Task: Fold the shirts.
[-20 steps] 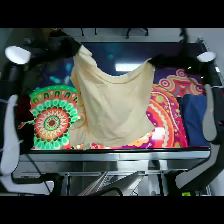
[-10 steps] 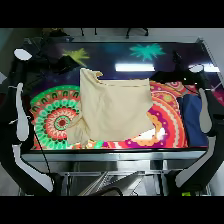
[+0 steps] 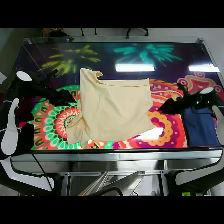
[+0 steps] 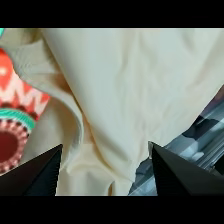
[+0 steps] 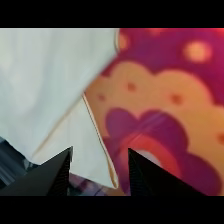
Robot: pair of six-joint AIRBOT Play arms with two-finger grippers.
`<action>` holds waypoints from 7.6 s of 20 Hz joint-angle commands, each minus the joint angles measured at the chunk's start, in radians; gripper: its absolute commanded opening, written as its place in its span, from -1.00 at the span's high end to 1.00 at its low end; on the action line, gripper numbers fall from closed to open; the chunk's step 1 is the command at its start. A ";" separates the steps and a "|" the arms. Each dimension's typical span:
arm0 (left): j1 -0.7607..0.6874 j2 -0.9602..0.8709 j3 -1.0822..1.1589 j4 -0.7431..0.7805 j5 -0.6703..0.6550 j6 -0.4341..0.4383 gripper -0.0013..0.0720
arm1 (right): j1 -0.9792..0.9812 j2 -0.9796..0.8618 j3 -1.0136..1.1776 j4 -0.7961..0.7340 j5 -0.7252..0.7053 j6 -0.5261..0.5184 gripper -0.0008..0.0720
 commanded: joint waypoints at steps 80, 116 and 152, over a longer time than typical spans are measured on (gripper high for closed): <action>0.698 0.716 0.680 -0.729 0.006 -0.226 0.94 | -0.371 0.499 0.911 0.834 -0.073 -0.104 0.93; -0.035 -0.281 0.541 0.373 0.211 -0.273 0.94 | 0.062 -0.347 0.601 0.167 -0.315 -0.139 0.93; -0.014 0.558 -0.704 0.417 0.044 -0.422 -0.95 | -0.046 0.069 -0.228 -0.087 -0.080 -0.037 -0.66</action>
